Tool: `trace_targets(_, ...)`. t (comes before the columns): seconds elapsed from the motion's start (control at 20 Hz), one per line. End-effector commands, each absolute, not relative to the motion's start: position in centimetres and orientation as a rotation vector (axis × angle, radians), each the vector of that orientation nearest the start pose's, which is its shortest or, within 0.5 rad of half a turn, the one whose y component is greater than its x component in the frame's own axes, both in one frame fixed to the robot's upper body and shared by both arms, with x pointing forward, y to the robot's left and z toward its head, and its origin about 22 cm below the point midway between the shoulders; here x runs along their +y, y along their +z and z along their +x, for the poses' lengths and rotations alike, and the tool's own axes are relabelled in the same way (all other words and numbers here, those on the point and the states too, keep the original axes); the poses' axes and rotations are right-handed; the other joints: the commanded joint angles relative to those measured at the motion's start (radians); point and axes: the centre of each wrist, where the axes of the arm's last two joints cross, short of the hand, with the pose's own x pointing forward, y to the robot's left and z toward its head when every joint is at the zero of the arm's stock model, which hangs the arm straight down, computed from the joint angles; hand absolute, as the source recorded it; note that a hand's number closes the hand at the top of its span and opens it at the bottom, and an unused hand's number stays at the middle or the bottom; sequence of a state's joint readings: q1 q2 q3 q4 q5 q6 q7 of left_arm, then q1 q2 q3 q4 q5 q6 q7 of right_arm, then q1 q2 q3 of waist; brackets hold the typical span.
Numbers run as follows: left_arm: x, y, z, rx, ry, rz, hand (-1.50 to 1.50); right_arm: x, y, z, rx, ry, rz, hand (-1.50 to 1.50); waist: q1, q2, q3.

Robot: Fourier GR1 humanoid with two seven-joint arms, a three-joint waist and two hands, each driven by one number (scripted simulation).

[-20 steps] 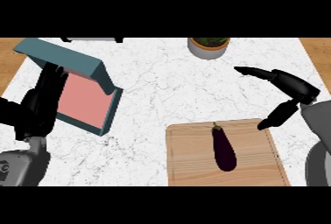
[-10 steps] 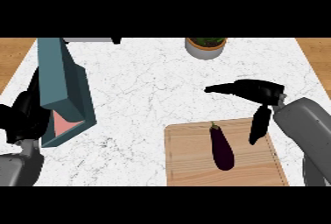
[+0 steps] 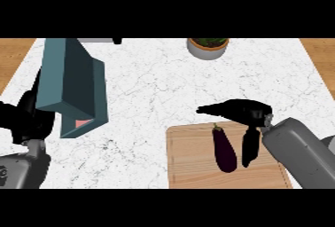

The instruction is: Pick the eggplant from the cutting board and place it in the pot

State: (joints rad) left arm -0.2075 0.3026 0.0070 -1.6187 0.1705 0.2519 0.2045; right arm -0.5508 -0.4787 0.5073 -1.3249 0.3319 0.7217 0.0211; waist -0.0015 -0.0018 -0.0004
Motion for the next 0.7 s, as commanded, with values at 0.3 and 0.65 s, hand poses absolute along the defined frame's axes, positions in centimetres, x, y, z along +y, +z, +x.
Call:
trace_targets(0.3, 27.9, 6.9, 28.0, -1.602, 0.071, 0.220, 0.00, -20.9, 5.3, 31.7, -1.011, 1.735, -0.117, -1.50, 0.002, 0.002, 0.000)
trace_targets(0.65, 28.0, 9.0, 26.7, -1.609, 0.072, 0.178, 0.00, -19.5, 4.4, 32.0, -1.013, 1.708, -0.064, -1.50, 0.006, 0.001, 0.000)
